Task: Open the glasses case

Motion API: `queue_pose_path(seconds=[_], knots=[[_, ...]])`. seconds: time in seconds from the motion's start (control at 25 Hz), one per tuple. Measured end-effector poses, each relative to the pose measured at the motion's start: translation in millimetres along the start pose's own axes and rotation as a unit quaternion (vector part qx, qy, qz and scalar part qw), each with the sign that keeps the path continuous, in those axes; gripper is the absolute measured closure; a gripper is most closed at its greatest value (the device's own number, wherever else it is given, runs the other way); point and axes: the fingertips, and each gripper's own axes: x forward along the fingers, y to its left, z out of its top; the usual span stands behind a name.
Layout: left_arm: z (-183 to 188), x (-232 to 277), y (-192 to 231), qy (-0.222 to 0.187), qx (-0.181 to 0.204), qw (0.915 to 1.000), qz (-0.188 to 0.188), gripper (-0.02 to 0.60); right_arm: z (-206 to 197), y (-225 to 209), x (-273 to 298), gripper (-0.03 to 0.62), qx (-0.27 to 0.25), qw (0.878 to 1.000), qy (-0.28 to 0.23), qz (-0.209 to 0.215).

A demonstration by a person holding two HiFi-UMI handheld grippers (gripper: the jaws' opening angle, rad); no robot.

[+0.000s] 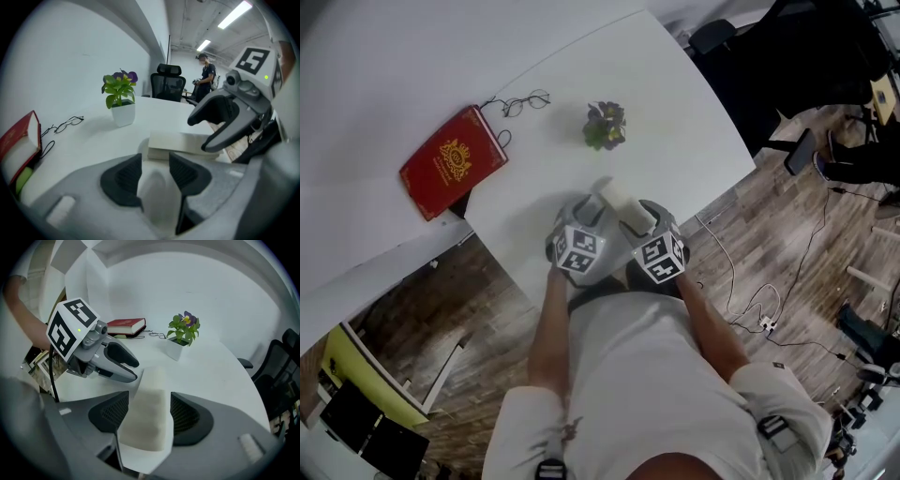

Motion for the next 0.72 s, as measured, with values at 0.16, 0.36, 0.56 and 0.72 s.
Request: queue_pose_path(seconds=[0.16,0.36,0.56,0.72], knots=[[-1,5,0,-0.001,0.001,1.0,-0.005,0.397,-5,4,7,0.299,-0.002,1.0,0.013,0.007],[-2,8,0,0.004,0.002,1.0,-0.008,0.397,-12,5,14,0.261,-0.007,1.0,0.029,0.005],[0,10,-1,0.003,0.001,0.9999,-0.01,0.397,-19,5,21,0.258,-0.012,0.999,0.041,0.001],[0,12,-2,0.003,0.001,0.9999,-0.013,0.397,-22,2,25,0.258,-0.013,0.999,0.043,-0.012]])
